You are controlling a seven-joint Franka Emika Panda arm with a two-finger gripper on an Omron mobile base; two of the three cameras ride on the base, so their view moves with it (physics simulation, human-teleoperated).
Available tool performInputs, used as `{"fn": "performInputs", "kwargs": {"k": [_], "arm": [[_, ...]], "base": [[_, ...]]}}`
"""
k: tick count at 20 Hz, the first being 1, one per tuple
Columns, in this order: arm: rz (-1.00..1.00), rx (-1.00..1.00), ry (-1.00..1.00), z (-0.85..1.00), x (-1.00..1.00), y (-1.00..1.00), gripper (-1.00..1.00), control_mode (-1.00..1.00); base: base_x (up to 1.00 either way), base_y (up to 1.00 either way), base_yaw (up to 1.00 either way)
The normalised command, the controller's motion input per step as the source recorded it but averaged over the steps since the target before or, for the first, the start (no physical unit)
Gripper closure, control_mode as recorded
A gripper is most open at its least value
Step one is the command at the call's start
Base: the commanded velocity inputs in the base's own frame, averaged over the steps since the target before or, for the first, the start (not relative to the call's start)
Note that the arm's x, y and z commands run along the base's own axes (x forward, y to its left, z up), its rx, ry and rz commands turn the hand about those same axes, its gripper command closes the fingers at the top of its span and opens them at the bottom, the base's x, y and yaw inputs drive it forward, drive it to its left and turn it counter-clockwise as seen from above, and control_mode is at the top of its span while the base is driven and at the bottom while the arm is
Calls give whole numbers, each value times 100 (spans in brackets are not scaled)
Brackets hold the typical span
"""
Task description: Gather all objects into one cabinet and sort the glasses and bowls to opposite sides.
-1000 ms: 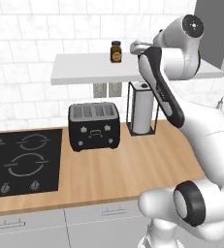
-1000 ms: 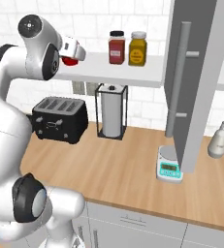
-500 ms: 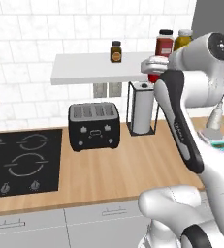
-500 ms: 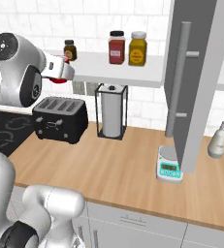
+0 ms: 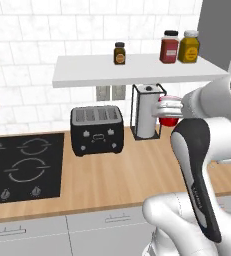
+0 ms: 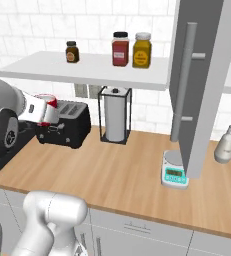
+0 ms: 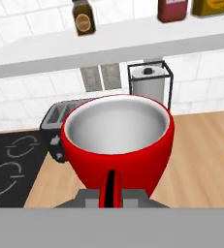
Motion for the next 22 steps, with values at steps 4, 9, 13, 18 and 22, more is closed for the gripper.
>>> {"fn": "performInputs", "kwargs": {"k": [4,9,13,18,22], "arm": [[0,-2,18,-62,-55,14,100,-100],[0,0,0,0,-4,0,100,100],[0,0,0,0,0,0,100,100],[0,0,0,0,0,0,100,100],[0,0,0,0,0,0,100,100]], "base": [[0,0,0],[0,0,0],[-81,0,-4],[-90,-1,-24],[-43,0,-52]]}}
